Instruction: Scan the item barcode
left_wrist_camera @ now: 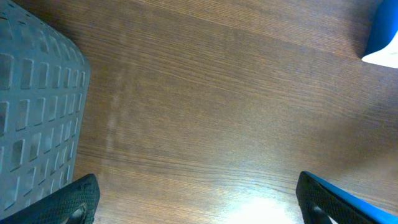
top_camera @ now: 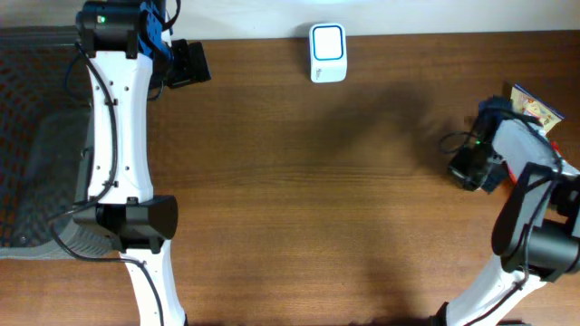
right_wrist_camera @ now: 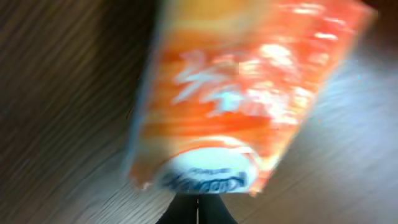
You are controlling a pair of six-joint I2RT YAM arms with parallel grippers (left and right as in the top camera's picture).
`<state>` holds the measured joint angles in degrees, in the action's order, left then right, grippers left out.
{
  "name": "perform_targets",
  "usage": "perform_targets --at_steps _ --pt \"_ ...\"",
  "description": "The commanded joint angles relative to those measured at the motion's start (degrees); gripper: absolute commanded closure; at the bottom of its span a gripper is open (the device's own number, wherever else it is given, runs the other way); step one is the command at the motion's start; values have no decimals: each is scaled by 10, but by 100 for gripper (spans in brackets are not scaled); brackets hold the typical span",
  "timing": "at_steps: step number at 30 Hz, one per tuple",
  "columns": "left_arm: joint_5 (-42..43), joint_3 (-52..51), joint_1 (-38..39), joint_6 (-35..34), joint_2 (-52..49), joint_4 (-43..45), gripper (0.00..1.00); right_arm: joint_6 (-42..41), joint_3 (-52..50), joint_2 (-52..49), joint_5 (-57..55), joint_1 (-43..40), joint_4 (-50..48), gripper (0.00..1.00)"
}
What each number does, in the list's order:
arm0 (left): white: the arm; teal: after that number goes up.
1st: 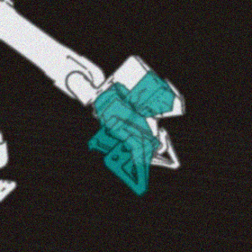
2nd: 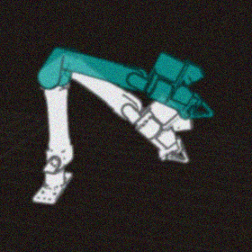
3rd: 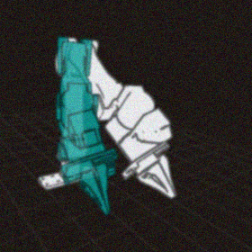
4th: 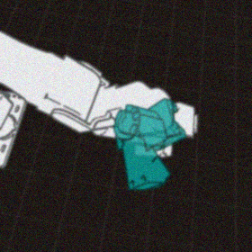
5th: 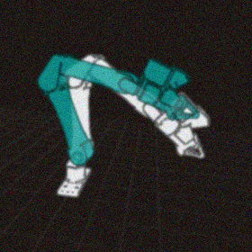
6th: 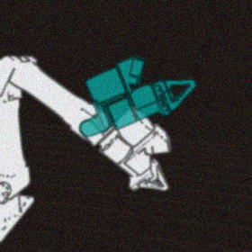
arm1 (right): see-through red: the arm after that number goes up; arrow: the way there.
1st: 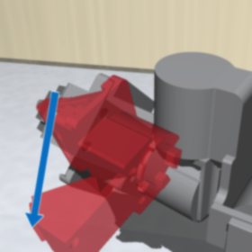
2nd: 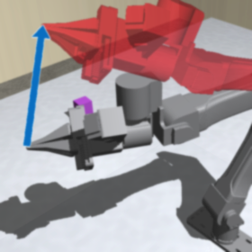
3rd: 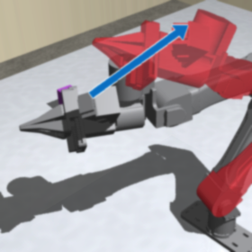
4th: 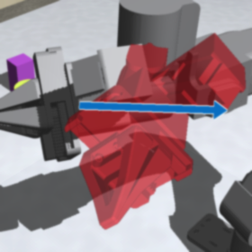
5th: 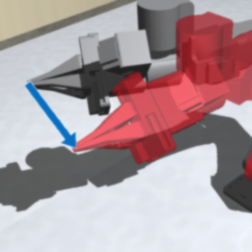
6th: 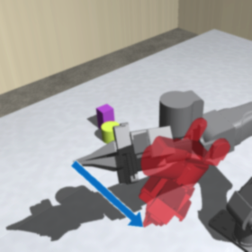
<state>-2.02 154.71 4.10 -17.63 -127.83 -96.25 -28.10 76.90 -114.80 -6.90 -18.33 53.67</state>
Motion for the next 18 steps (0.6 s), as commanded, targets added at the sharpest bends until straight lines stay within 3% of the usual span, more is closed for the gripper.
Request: perform_targets --at_steps 1,6,9,10,12,13,15,18 --pt "-8 -2 0 -4 9 1 1 3 46 9 -12 -22 30 96" --pt "-8 -2 0 -3 9 1 1 18 233 39 -2 -15 223 96" --pt "-8 -2 0 -4 9 1 1 98 299 96 52 -15 292 96" --pt "-8 -2 0 -4 9 1 1 108 302 137 71 -15 315 89" --pt "-8 -2 0 -3 9 1 1 114 302 197 79 -15 351 59" --pt "-8 -2 0 -4 9 1 1 114 302 224 79 -15 374 51" --pt "-8 -2 0 -4 9 1 1 114 301 263 82 -14 417 44" --pt "-8 -2 0 -4 9 1 1 111 272 321 128 23 436 43"
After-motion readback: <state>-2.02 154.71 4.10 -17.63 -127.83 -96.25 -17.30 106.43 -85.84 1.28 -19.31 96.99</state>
